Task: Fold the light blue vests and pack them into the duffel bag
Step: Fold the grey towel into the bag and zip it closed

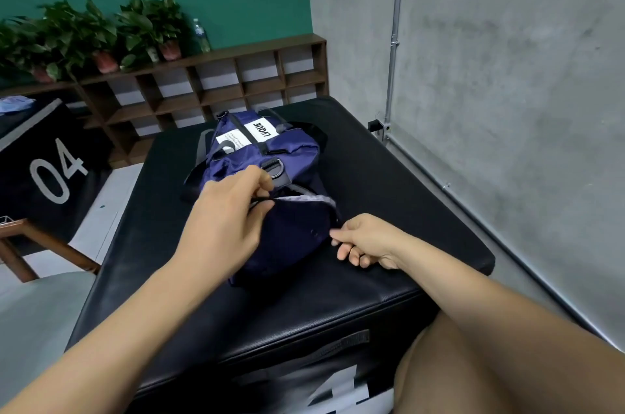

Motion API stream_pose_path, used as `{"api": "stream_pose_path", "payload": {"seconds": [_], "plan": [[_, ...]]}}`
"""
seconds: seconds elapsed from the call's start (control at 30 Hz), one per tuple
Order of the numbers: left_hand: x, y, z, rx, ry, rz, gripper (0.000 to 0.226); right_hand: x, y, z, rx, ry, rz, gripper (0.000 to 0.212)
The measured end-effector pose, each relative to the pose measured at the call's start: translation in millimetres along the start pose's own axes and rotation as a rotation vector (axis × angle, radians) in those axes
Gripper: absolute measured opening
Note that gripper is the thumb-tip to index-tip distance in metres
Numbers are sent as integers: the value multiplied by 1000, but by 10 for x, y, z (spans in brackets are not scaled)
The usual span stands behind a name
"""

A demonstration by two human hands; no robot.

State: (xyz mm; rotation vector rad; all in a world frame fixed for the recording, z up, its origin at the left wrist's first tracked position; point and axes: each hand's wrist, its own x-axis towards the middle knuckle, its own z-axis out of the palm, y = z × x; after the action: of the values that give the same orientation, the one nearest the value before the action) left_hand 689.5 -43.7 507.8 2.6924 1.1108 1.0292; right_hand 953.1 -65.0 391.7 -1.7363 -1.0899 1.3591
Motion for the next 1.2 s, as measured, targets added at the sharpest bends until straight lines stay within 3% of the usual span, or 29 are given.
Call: {"api": "stream_pose_path", "payload": {"seconds": [0.17,0.4,0.6,0.77,0.87,1.07,1.2], "plan": [[-158,-354,-271,65,-28,-1,32,-124,-43,230,-82,-64,-90,27],[-259,-405,-268,47,0,-46,31,-305,-403,280,134,-30,-178,25],[-265,-412,-302,20,37,-69,30,-398,-799,283,14,-11,-228,25],[-228,-447,-346,138,50,-36,30,-448,-1170,273,-76,24,-269,24],[-212,-456,-326,216,141,-55,32,-489,-1304,275,-80,2,-295,25],[-162,-147,-67,364,188,147,26,-579,-1376,441,-196,-59,-283,24],[-110,-88,104,387,152,152,28,-645,-1384,424,-173,-94,-325,25]]}}
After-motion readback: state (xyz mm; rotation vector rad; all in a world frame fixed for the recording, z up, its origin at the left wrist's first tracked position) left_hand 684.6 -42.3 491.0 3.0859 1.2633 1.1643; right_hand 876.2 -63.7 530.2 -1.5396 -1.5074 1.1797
